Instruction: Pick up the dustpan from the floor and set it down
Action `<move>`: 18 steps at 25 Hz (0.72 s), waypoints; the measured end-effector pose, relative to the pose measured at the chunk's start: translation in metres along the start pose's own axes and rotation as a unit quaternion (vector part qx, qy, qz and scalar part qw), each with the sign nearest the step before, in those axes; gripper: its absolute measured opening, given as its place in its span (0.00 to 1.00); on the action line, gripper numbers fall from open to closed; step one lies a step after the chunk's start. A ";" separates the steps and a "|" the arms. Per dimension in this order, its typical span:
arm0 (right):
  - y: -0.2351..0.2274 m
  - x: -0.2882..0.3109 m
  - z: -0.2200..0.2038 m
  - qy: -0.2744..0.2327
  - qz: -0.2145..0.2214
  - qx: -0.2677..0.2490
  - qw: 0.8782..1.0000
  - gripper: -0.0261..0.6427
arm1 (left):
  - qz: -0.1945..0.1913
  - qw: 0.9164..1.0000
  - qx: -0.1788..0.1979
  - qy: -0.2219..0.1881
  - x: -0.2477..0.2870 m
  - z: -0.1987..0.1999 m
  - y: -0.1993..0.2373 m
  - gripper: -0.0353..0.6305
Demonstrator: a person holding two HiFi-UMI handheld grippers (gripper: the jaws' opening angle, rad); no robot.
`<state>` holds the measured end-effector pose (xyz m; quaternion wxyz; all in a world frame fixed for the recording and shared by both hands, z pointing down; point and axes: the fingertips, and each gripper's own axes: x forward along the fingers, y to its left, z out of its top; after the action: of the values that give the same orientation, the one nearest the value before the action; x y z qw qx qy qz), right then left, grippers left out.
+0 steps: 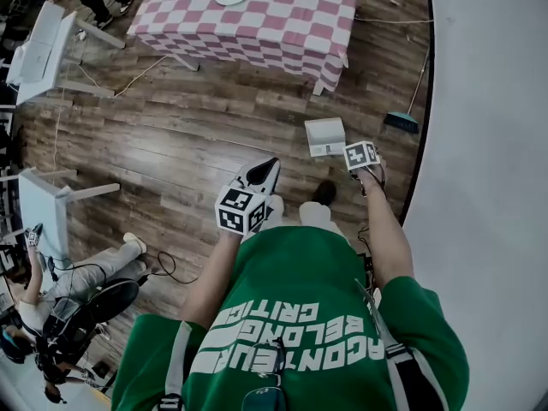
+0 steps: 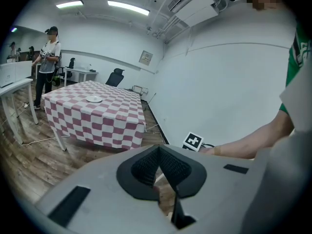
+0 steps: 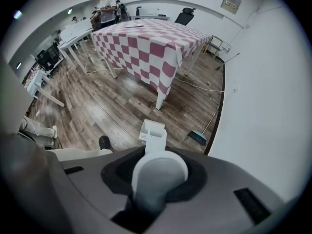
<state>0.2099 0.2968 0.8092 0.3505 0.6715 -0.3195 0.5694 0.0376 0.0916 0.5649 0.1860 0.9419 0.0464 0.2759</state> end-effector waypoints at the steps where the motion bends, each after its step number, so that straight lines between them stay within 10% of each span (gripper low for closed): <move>1: -0.001 0.003 0.002 0.002 0.000 0.001 1.000 0.21 | 0.003 1.000 -0.002 0.001 -0.001 -0.002 0.000 0.05; 18: -0.011 0.028 0.025 0.022 -0.003 -0.004 1.000 0.21 | 0.025 0.999 -0.025 0.003 -0.013 -0.023 0.005 0.05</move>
<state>0.2364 0.2809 0.8329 0.3619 0.6588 -0.3117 0.5813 0.0148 0.0916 0.5784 0.2023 0.9371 0.0167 0.2840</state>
